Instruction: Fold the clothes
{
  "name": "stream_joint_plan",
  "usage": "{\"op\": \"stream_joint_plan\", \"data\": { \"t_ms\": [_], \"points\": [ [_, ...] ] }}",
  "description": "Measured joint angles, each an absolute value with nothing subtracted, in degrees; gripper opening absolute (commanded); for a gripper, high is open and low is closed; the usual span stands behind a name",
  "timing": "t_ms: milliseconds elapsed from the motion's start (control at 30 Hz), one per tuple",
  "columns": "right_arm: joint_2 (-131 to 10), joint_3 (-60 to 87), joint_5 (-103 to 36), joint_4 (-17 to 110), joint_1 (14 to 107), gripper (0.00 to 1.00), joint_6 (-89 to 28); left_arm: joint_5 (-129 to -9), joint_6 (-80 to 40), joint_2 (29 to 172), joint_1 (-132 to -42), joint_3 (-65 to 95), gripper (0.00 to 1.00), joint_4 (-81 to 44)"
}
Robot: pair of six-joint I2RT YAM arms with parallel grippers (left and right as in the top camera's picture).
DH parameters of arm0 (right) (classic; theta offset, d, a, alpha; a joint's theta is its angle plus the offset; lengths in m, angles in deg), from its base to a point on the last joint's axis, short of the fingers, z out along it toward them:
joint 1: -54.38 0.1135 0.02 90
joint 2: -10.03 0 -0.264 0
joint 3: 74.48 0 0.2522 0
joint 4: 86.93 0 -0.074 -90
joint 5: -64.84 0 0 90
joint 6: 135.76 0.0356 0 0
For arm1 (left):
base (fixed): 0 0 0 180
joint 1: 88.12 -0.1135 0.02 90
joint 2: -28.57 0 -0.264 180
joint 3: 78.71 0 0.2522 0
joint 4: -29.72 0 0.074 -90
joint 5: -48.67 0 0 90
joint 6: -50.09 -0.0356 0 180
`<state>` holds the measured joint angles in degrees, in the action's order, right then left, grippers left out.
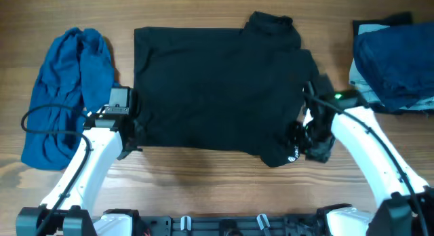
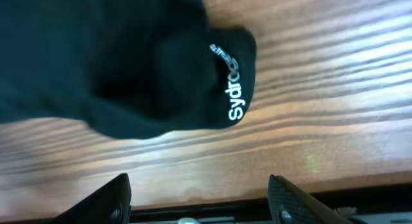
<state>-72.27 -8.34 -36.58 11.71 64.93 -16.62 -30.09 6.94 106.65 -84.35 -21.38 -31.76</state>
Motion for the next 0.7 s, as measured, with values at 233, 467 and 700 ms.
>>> {"op": "stream_joint_plan", "data": {
  "t_ms": [233,467,700],
  "points": [
    [-72.43,-18.22,-39.20,23.93,64.93,0.64,-15.24,-31.57,7.07,106.65,-84.39,-21.40,0.28,-31.98],
    [-72.43,-20.71,-39.69,31.71,64.93,0.64,-14.43,-31.81,7.07,107.98,-84.39,-21.40,0.27,-31.61],
    [-75.16,-22.35,-39.23,35.84,64.93,0.64,-13.58,-31.83,7.42,113.38,-84.39,-21.44,0.27,-31.33]
  ]
}}
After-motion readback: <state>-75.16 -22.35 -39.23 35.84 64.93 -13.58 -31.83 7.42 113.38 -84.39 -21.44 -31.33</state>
